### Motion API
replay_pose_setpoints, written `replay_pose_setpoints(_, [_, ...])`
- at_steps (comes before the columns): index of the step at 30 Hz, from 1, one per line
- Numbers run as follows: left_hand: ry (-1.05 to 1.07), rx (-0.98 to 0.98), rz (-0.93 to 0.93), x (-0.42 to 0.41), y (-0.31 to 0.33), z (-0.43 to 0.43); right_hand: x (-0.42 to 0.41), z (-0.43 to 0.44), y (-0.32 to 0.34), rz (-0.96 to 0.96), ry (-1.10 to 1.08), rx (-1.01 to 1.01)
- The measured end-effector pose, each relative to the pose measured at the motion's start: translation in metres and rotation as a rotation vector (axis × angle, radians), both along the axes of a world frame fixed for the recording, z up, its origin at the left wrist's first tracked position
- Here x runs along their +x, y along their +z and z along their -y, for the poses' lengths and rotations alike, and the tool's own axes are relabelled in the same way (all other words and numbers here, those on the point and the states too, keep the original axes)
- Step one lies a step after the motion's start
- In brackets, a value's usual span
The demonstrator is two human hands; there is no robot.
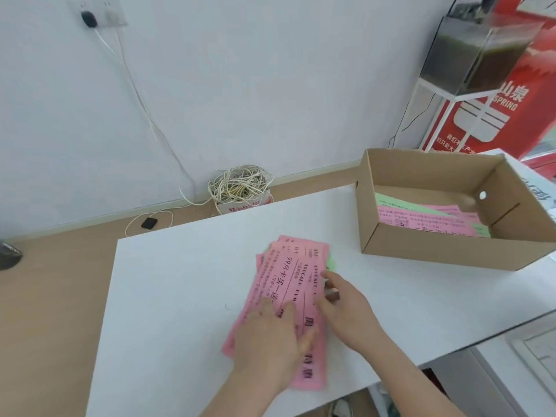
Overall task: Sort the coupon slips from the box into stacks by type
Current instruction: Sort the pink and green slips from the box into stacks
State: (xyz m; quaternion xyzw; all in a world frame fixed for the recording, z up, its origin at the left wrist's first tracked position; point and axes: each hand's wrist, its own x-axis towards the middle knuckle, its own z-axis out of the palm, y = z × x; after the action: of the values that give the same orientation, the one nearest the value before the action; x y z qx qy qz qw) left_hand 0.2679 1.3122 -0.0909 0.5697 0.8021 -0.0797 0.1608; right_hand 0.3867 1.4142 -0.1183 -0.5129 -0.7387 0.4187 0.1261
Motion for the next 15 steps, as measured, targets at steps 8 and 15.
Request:
replay_pose_setpoints(8, [-0.266,0.077,0.115,-0.017,-0.005,-0.006,-0.004,-0.041,0.005,0.247,0.516,0.063])
replay_pose_setpoints(15, [-0.248,0.035,0.067,-0.032,-0.023,-0.014,-0.027,-0.076,0.017,0.313,0.687,0.219])
